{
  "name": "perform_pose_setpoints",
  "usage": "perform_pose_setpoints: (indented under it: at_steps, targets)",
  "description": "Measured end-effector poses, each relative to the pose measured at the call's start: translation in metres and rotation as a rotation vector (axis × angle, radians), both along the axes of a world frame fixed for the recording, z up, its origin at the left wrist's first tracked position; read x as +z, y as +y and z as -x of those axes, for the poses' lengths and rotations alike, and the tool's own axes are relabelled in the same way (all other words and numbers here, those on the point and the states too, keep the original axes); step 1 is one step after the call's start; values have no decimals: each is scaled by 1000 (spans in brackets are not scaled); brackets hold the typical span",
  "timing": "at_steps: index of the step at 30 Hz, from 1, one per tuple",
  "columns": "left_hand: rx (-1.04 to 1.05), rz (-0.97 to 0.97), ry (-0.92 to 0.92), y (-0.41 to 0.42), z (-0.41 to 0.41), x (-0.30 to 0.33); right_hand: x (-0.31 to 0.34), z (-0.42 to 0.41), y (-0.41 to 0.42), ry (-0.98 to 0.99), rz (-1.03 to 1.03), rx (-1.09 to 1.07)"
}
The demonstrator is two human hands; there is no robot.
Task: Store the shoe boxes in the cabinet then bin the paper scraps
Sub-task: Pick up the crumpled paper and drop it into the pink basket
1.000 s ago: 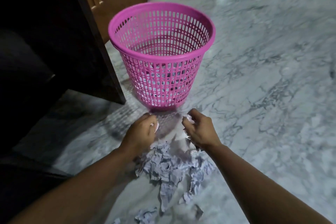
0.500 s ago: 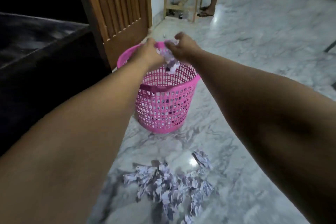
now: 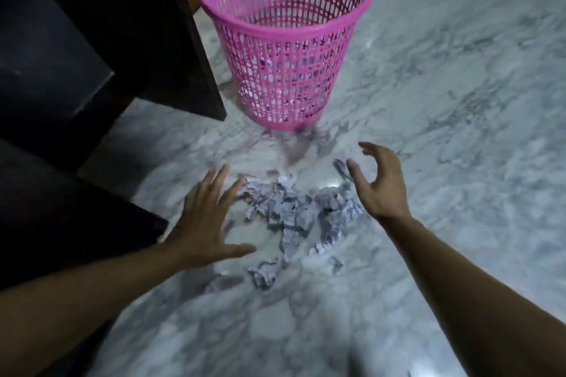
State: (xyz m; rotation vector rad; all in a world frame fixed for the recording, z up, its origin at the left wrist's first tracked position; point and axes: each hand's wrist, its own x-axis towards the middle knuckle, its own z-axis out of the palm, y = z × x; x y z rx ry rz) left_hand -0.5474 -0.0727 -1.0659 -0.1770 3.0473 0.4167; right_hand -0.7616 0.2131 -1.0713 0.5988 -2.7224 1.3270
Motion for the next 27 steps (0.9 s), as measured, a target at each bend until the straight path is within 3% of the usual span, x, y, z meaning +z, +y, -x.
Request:
perform_pose_setpoints:
  at_steps: [4, 7, 9, 16, 23, 27]
  targets:
    - [-177, 148, -306, -3, -98, -46, -48, -72, 34, -152, -303, 149]
    - [-164, 156, -363, 0, -109, -57, -71, -100, 39, -210, -636, 294]
    - [-207, 151, -362, 0, -100, -58, -82, -106, 31, -234, -753, 319]
    - [-246, 133, -363, -4, -91, -58, -84, -105, -19, -172, -736, 305]
    - [-34, 126, -370, 3, -101, -70, -82, -110, -43, -88, -756, 368]
    - [136, 96, -298, 25, -65, -77, -89, -115, -45, -50, -775, 368]
